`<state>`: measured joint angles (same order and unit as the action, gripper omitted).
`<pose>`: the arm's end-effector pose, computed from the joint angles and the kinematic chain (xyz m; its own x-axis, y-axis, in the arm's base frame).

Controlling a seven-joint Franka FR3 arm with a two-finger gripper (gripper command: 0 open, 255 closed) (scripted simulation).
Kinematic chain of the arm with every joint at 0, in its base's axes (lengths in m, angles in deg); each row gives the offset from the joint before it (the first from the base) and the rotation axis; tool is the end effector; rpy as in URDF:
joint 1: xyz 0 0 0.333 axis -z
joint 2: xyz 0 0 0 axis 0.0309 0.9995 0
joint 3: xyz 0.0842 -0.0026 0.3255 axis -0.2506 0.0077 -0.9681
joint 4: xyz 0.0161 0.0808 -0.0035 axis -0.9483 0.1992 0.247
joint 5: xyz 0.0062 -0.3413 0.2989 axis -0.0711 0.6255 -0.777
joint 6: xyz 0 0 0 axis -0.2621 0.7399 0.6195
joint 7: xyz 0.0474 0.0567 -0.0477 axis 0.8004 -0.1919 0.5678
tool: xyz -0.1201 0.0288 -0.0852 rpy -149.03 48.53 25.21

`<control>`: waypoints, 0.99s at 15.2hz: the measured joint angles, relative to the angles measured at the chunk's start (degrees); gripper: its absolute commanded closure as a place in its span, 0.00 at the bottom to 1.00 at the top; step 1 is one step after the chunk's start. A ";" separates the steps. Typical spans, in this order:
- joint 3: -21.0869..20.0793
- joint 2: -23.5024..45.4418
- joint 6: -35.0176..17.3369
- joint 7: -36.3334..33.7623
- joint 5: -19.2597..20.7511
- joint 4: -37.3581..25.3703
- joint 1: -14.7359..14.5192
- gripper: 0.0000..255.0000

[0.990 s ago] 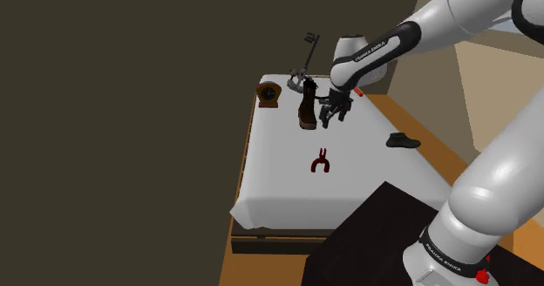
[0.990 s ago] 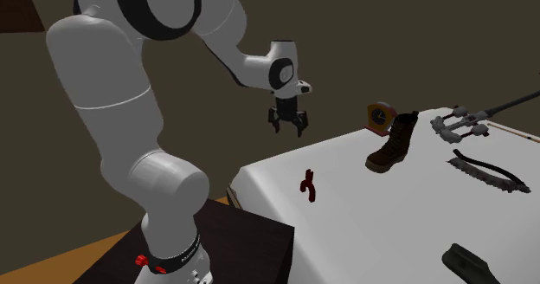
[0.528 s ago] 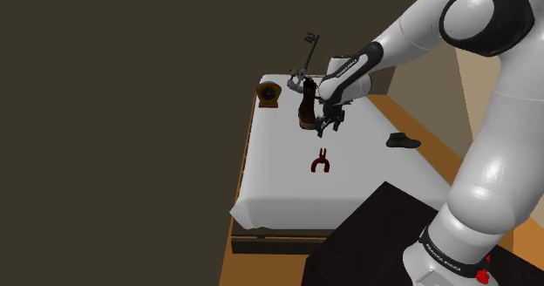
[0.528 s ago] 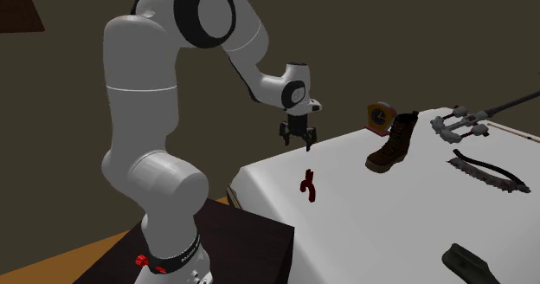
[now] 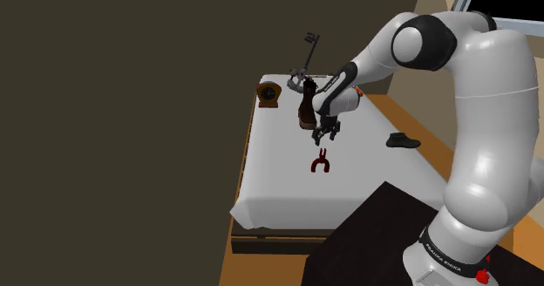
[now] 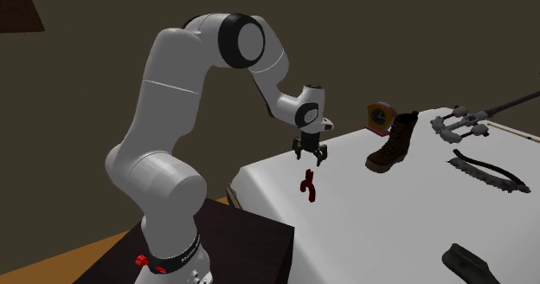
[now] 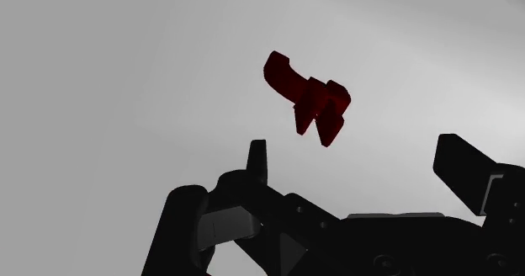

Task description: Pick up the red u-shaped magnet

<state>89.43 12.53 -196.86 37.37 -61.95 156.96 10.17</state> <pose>0.5967 -0.2334 0.1321 0.9802 -0.1977 0.0082 -0.1979 -0.9800 0.0220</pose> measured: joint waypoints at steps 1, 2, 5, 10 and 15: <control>-0.18 1.87 -0.22 0.63 -0.53 -1.35 0.74 0.00; -0.42 3.62 -0.79 0.80 -0.93 -2.38 1.06 0.00; -0.82 5.85 -2.40 1.14 -1.46 -2.84 1.48 0.00; -1.34 8.81 -4.34 1.37 -1.96 -3.85 1.81 1.00; -1.36 9.07 -4.57 1.46 -2.03 -4.00 1.93 1.00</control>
<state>88.07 21.60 -201.42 38.83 -63.97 152.96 12.10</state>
